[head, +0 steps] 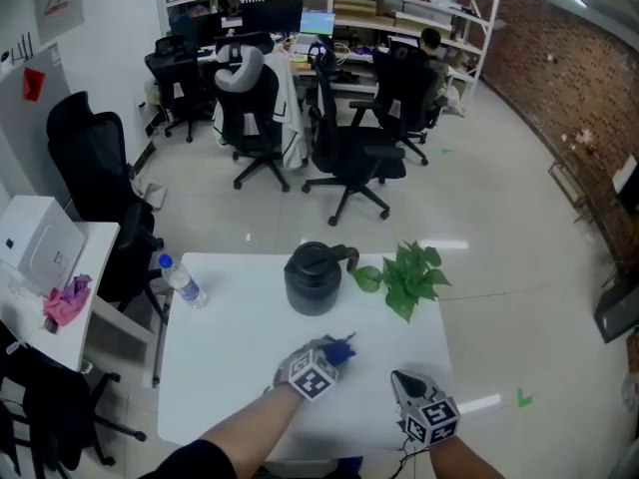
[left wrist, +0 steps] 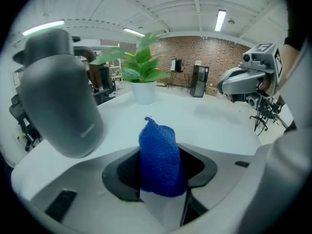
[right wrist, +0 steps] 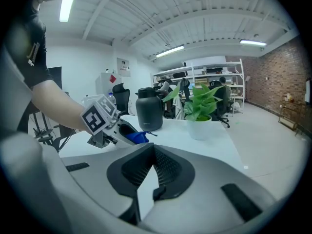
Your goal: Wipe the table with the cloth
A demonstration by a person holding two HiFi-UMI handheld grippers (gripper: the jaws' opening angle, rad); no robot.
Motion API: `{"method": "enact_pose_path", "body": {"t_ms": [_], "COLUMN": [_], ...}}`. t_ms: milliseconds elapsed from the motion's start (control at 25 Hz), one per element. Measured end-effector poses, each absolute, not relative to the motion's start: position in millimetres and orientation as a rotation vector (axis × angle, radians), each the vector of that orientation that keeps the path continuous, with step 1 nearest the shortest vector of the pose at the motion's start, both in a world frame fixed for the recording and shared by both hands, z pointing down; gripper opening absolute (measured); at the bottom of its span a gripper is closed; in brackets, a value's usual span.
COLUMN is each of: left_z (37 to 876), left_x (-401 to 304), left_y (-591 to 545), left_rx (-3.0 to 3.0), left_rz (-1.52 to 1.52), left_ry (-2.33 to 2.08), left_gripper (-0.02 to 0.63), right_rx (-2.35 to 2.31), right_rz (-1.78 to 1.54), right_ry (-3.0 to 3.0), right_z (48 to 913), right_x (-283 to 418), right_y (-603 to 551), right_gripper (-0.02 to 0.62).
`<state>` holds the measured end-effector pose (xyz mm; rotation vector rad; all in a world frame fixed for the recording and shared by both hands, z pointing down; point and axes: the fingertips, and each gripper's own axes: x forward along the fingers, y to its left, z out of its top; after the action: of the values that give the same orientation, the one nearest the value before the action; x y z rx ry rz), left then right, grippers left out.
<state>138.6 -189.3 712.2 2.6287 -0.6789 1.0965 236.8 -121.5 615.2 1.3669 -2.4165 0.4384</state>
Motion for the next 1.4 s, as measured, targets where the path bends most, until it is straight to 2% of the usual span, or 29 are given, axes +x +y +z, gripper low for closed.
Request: {"method": "enact_pose_path", "body": {"t_ms": [160, 320, 440, 760, 920, 1040, 1240, 1400], "left_z": [716.2, 732.4, 734.4, 732.5, 729.2, 722.4, 722.0, 730.7], "left_x": [69.3, 47.5, 69.6, 185.7, 198.6, 171.9, 89.2, 82.0], "left_y": [-190.0, -188.1, -191.5, -191.8, -188.5, -185.4, -185.6, -184.9], "left_rx": [2.576, 2.538, 2.561, 2.670, 2.672, 2.658, 2.559, 2.535], "left_rz": [1.160, 1.197, 1.173, 1.149, 1.139, 1.119, 1.148, 1.169], "left_ry": [-0.743, -0.746, -0.726, -0.582, -0.548, -0.598, -0.731, -0.731], "left_gripper": [0.195, 0.194, 0.194, 0.193, 0.193, 0.192, 0.192, 0.192], "right_rx": [1.321, 1.308, 1.322, 1.417, 1.436, 1.428, 1.385, 1.340], "right_rz": [0.437, 0.450, 0.453, 0.467, 0.463, 0.467, 0.480, 0.464], "right_ry": [-2.458, -2.470, -2.458, -2.396, -2.384, -2.396, -2.439, -2.462], "right_z": [616.7, 620.4, 622.9, 620.8, 617.4, 617.9, 620.9, 620.0], "right_x": [207.3, 197.5, 207.7, 257.4, 268.4, 261.8, 230.6, 214.4], "right_y": [-125.4, -125.2, -123.1, -112.9, -111.4, -111.3, -115.3, -118.6], "right_gripper": [0.008, 0.008, 0.008, 0.008, 0.008, 0.008, 0.008, 0.008]}}
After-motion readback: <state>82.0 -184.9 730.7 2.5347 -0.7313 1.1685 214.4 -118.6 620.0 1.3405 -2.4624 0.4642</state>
